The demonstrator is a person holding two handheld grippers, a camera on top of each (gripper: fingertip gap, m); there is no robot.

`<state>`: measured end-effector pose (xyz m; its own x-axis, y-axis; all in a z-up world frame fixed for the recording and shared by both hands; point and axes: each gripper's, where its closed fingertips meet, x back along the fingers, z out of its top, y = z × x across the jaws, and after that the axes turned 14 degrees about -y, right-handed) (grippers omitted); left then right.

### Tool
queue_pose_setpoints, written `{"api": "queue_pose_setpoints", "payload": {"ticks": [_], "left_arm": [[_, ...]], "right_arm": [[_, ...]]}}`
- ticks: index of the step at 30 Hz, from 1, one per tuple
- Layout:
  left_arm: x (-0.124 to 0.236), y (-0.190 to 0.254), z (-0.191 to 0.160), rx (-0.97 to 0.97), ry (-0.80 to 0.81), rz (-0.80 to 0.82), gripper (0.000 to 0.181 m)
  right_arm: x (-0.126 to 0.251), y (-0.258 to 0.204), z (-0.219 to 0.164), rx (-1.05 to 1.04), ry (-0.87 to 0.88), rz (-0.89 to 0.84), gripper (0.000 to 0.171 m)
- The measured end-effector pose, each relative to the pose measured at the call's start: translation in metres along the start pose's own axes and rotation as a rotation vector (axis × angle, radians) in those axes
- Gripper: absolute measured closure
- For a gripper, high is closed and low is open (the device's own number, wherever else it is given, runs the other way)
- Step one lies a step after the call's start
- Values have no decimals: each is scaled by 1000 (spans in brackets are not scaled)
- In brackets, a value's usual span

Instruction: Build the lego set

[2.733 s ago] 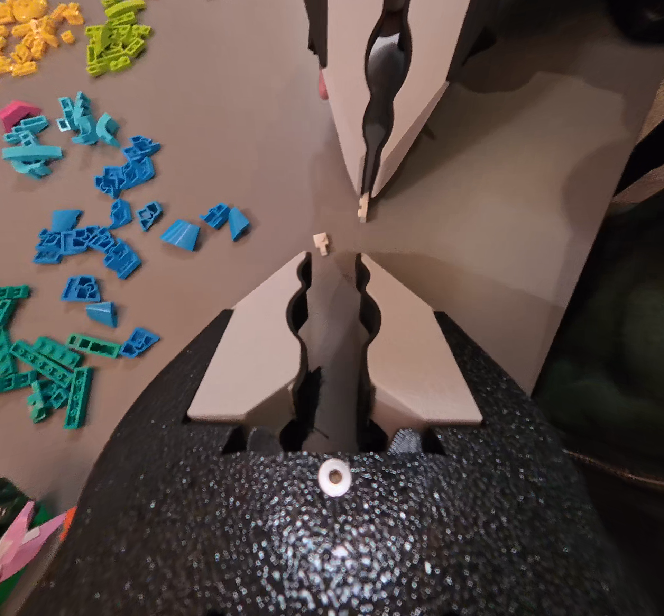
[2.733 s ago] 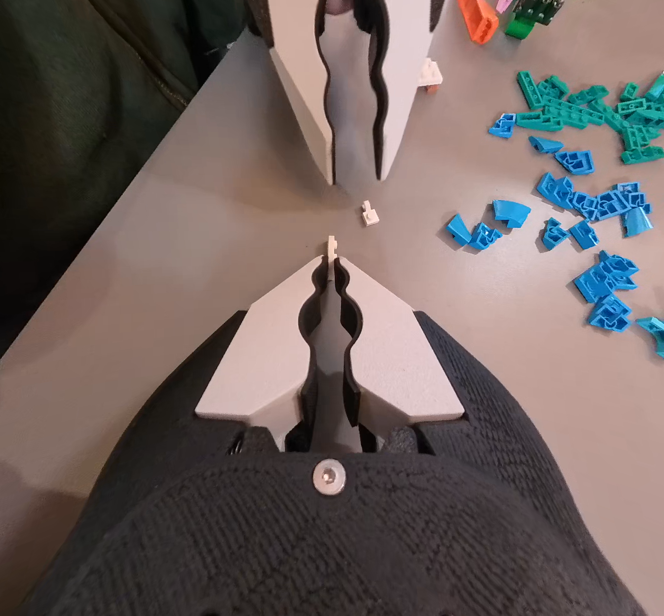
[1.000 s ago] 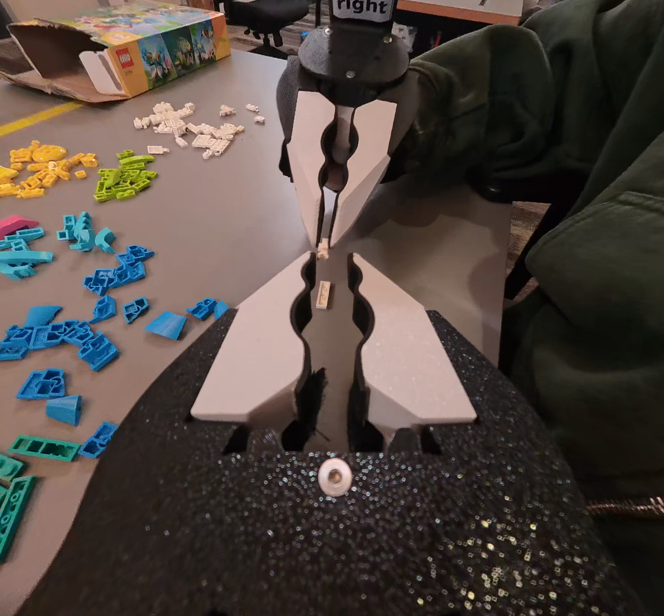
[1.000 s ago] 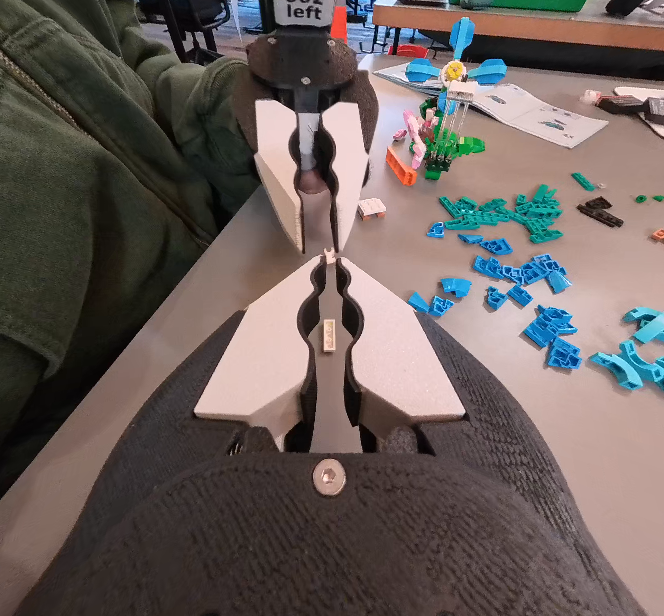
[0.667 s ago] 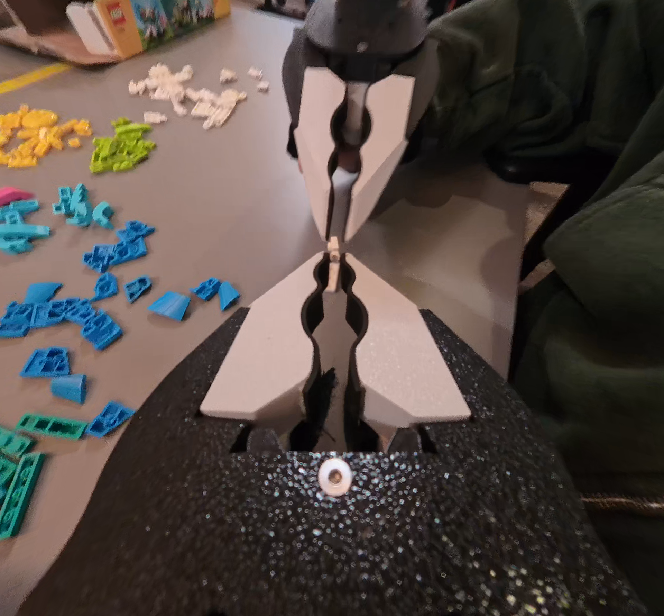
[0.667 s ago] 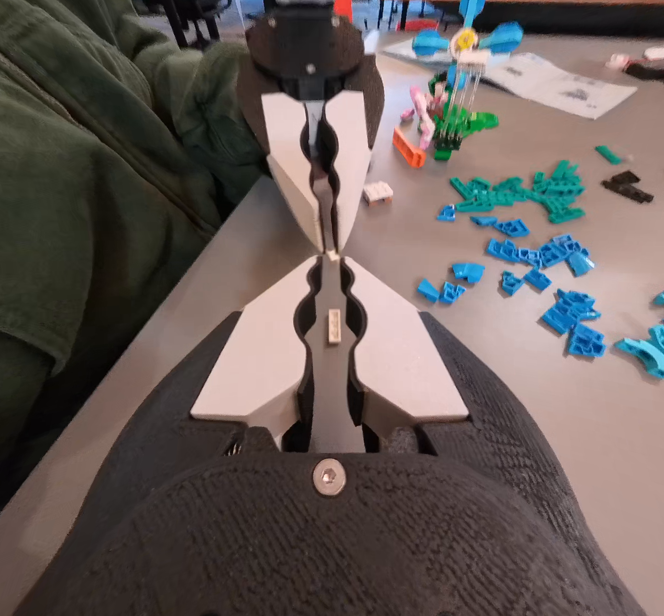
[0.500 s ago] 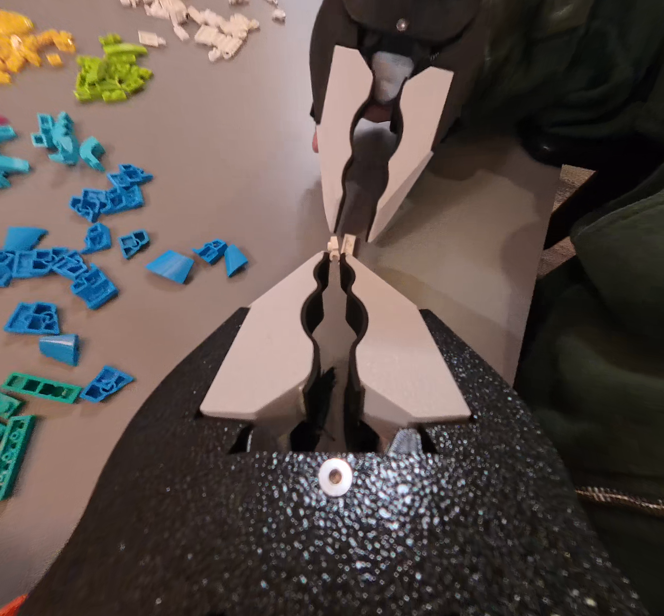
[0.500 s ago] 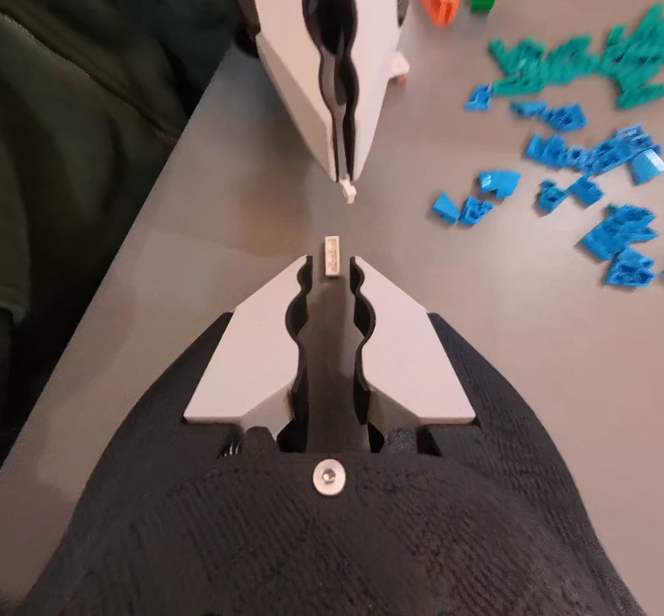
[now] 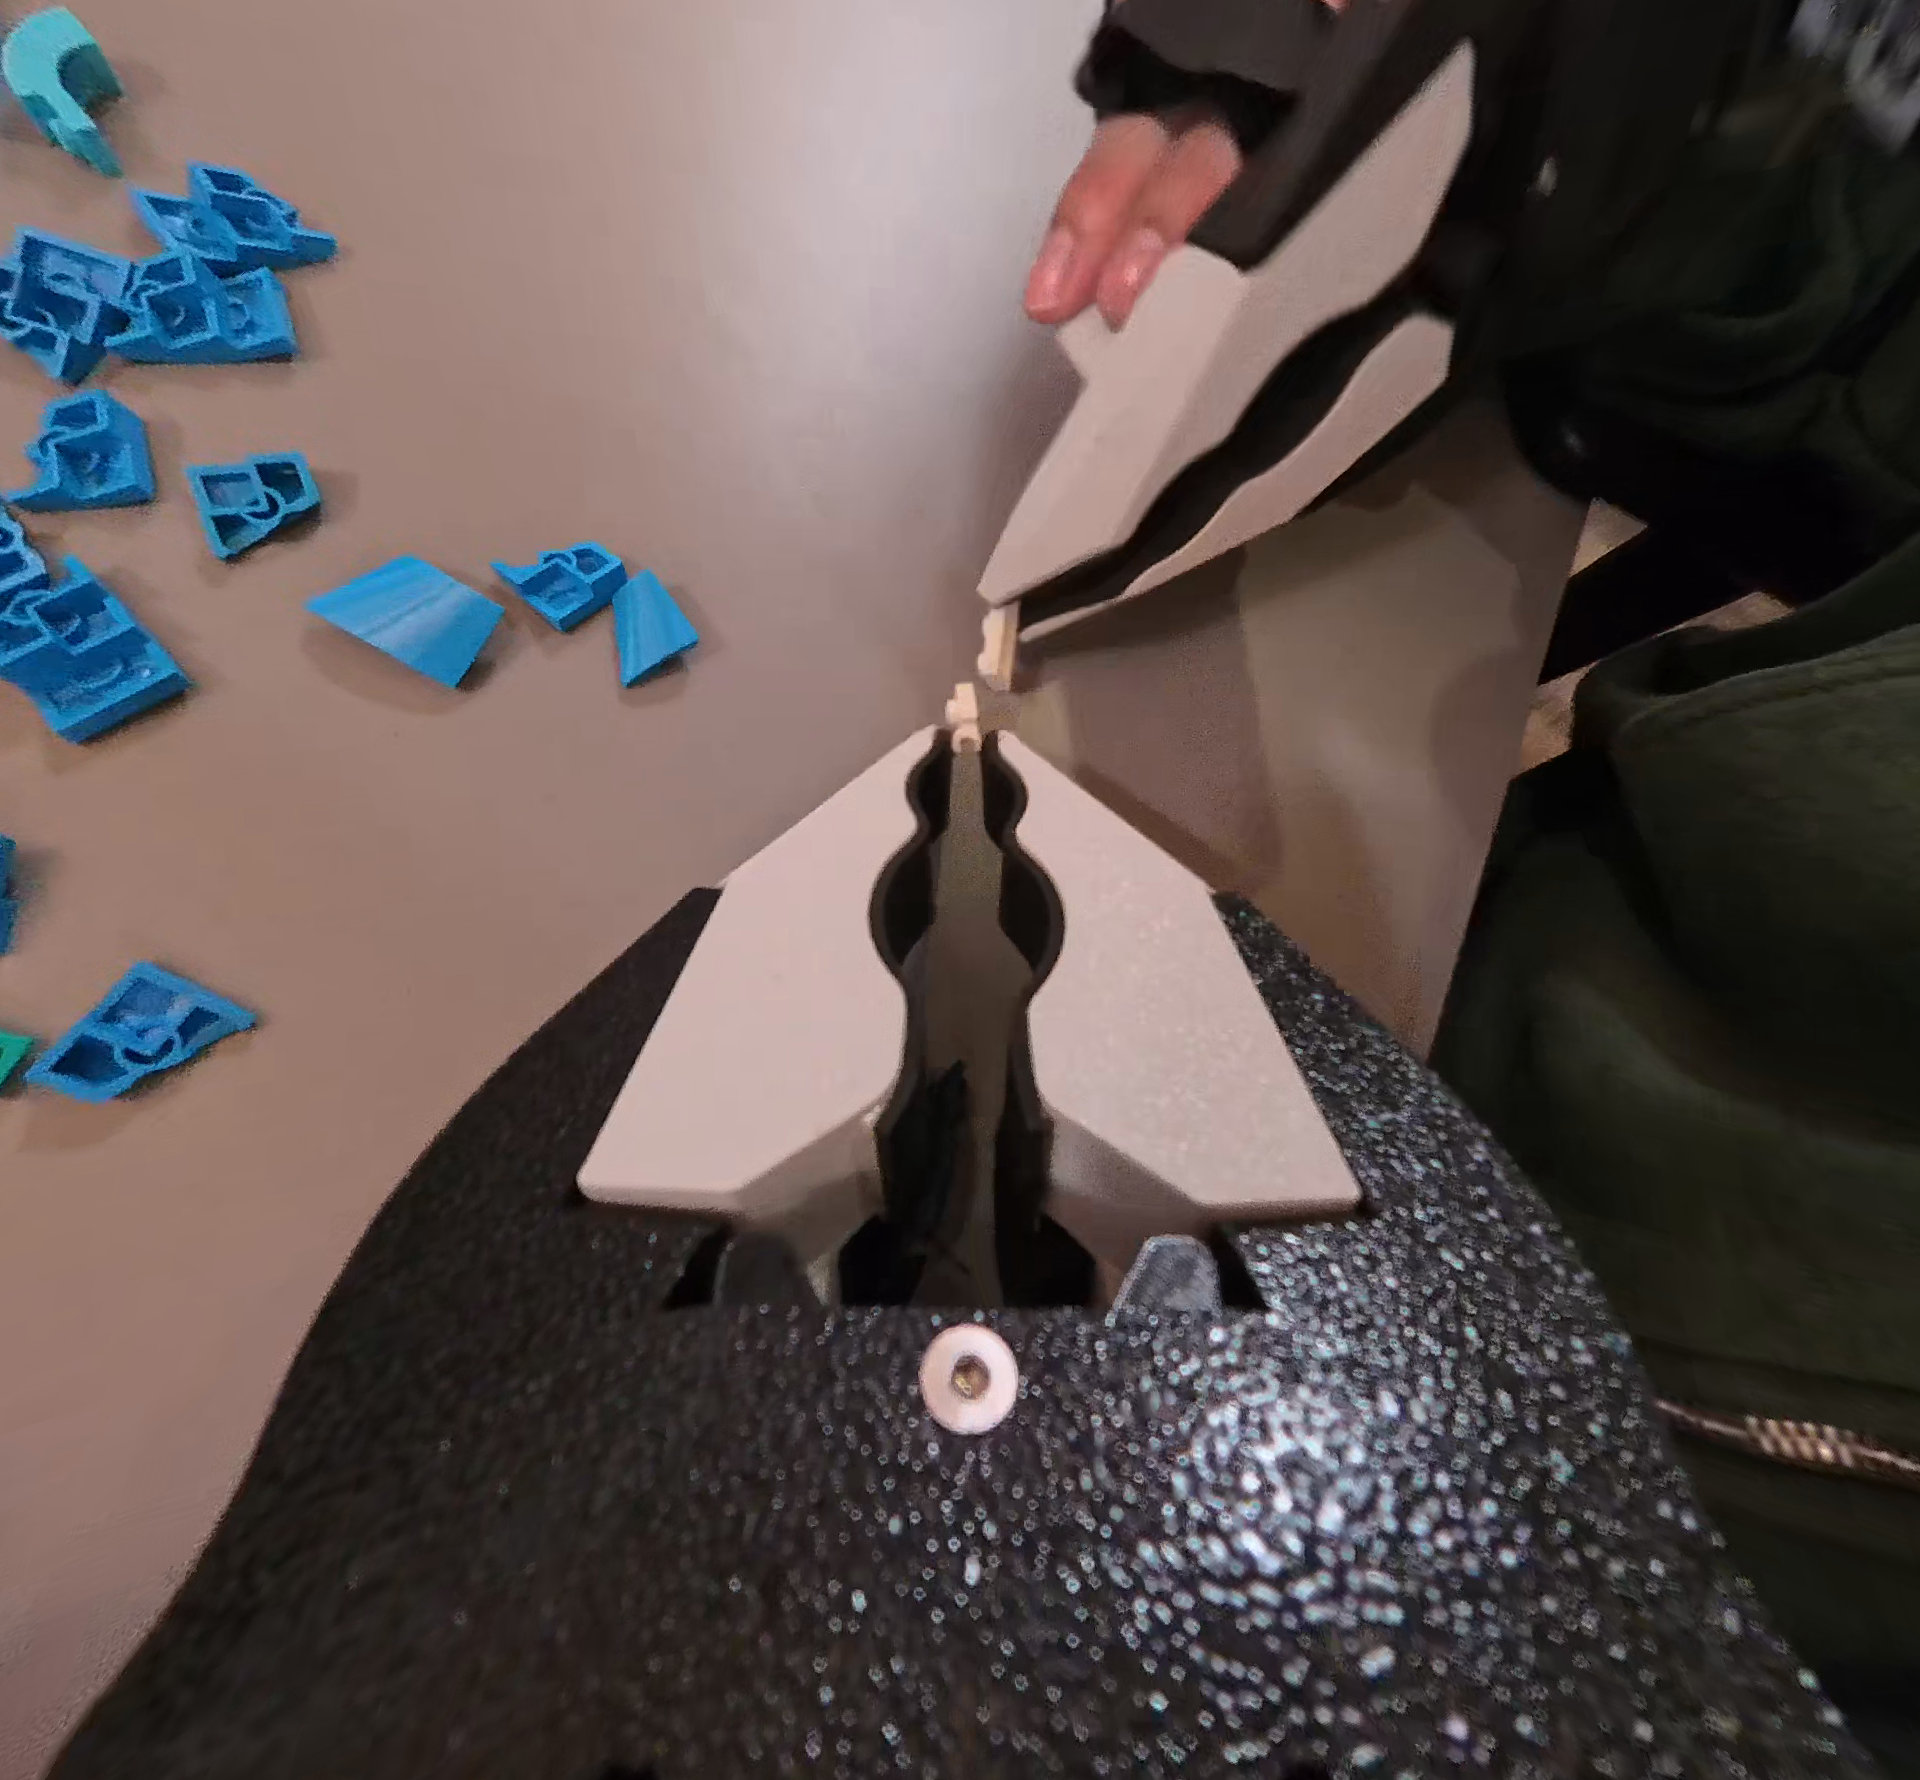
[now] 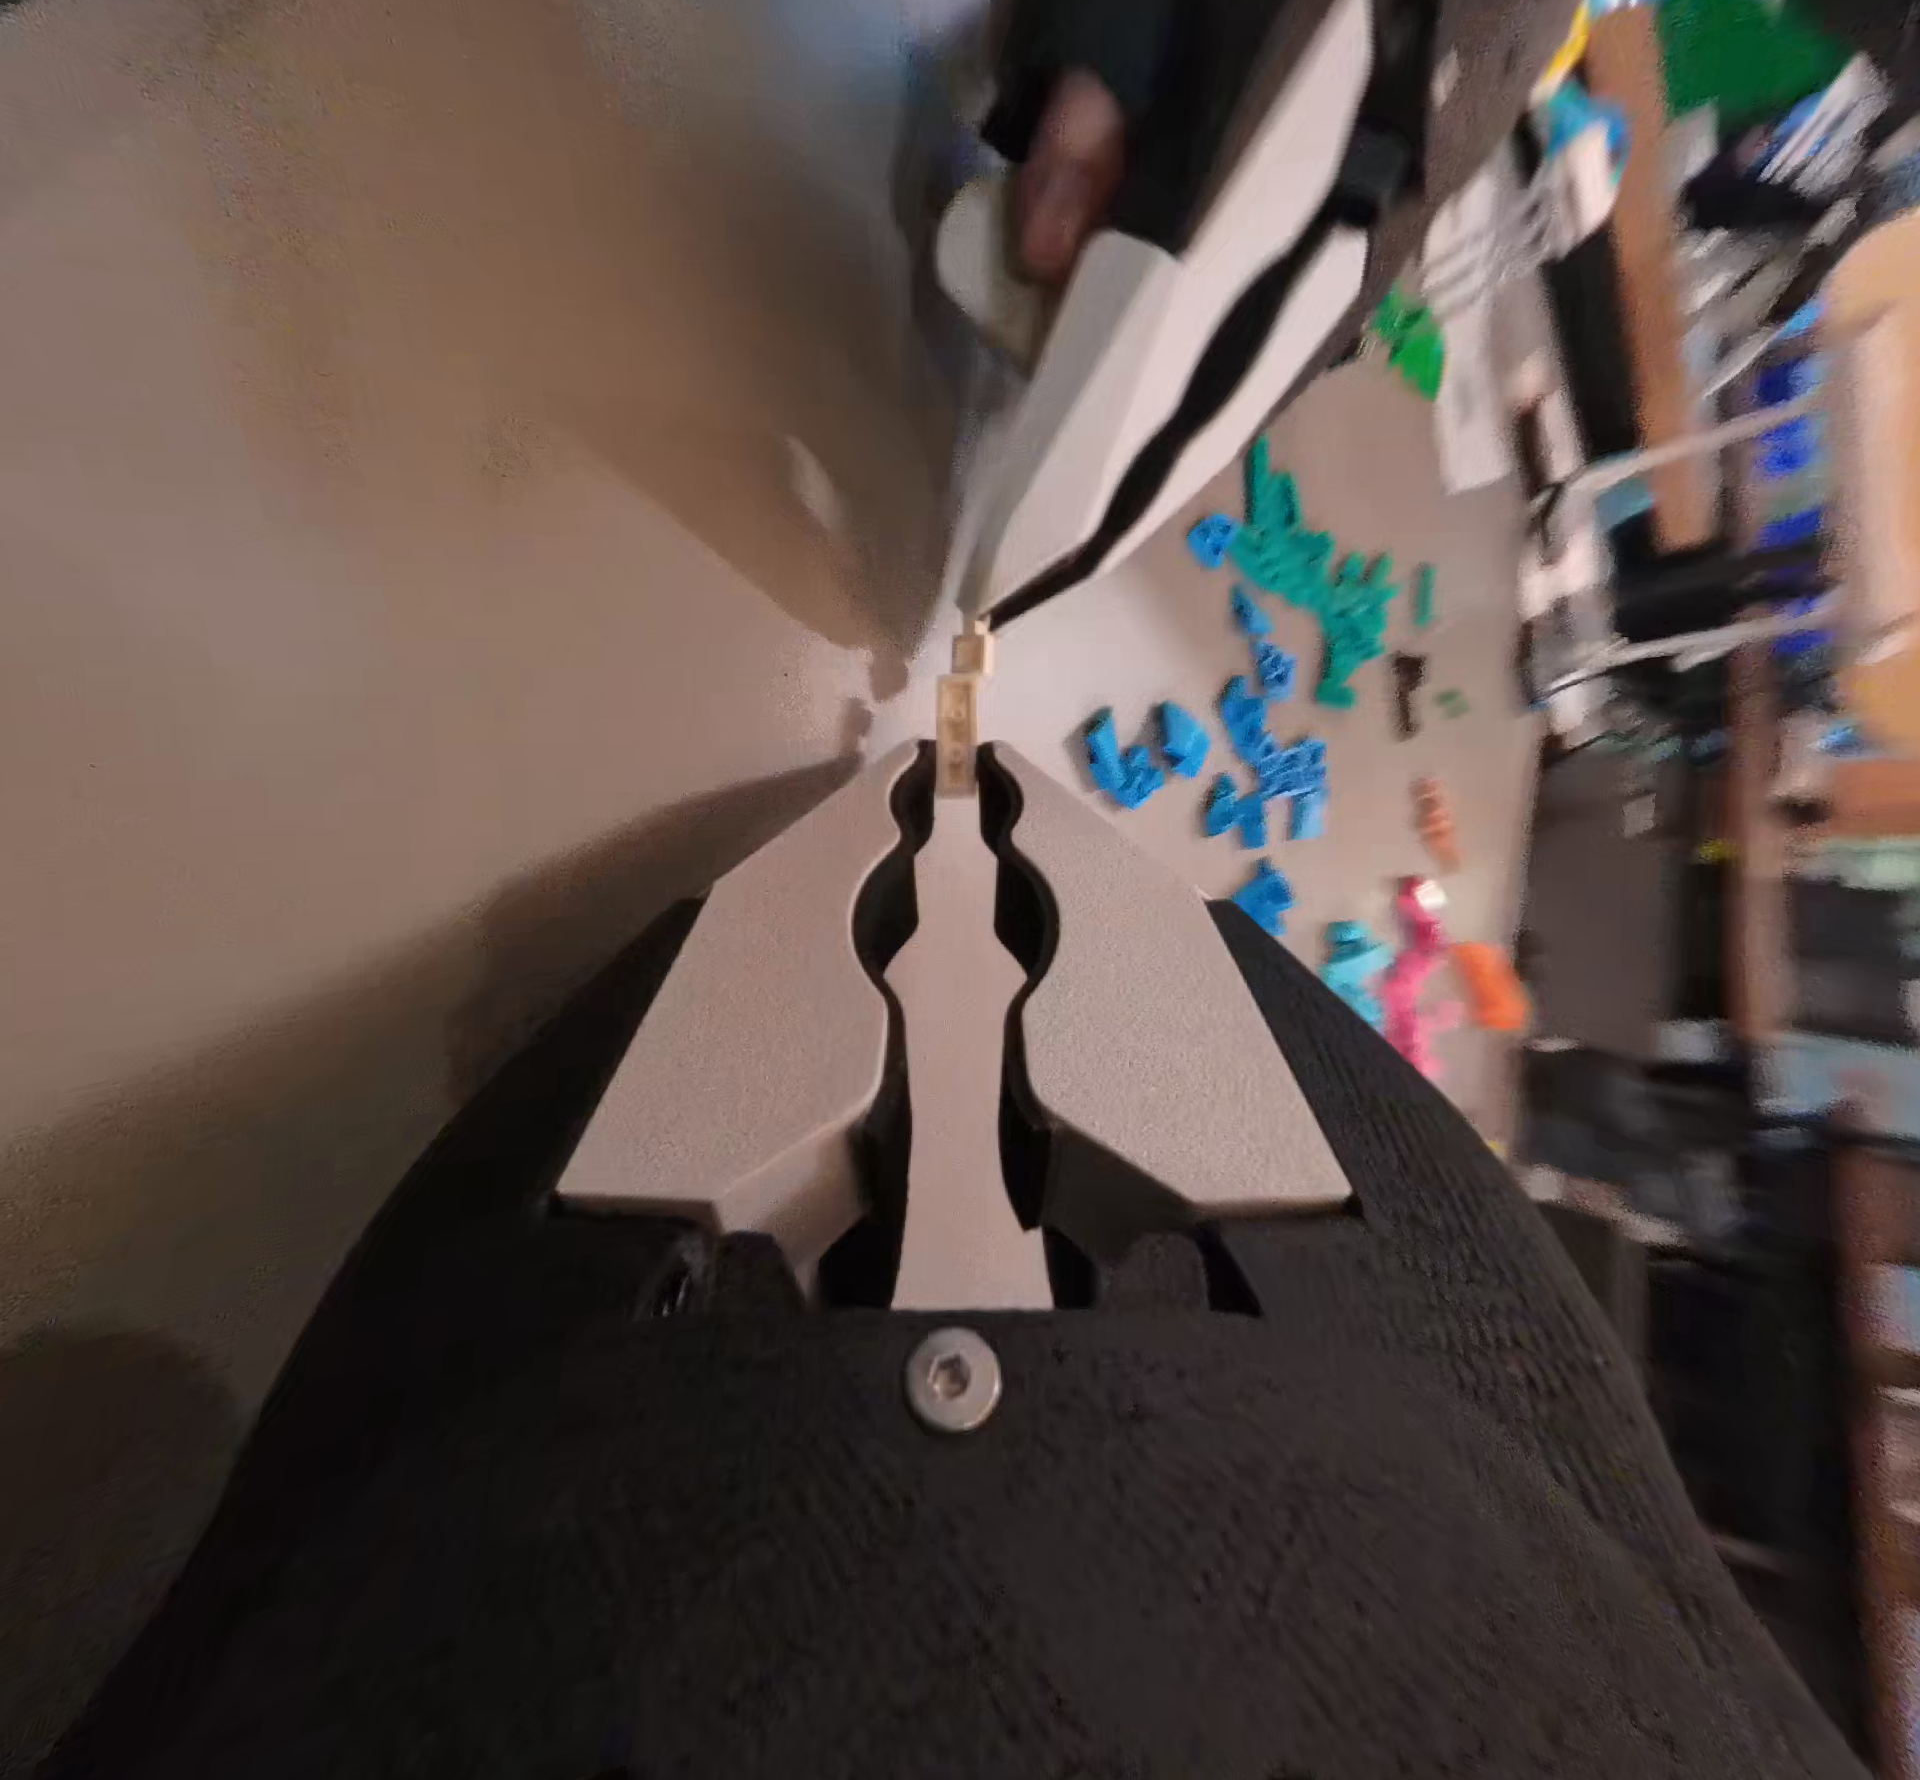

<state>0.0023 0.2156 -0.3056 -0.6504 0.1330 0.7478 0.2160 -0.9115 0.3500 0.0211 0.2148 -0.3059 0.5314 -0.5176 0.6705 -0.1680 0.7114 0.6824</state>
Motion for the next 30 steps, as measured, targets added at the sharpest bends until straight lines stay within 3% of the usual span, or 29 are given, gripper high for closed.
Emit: {"api": "queue_pose_setpoints", "payload": {"ticks": [1,5,9,30], "left_arm": [[2,0,2,22,19,-20,177],[13,5,11,111,120,-138,178],[25,11,19,153,206,-234,178],[23,10,20,128,202,-126,178]], "right_arm": [[1,3,2,69,-1,-66,165],[10,18,10,264,-6,-301,165],[15,27,16,381,-9,-428,165],[12,27,14,514,-110,-505,165]]}}
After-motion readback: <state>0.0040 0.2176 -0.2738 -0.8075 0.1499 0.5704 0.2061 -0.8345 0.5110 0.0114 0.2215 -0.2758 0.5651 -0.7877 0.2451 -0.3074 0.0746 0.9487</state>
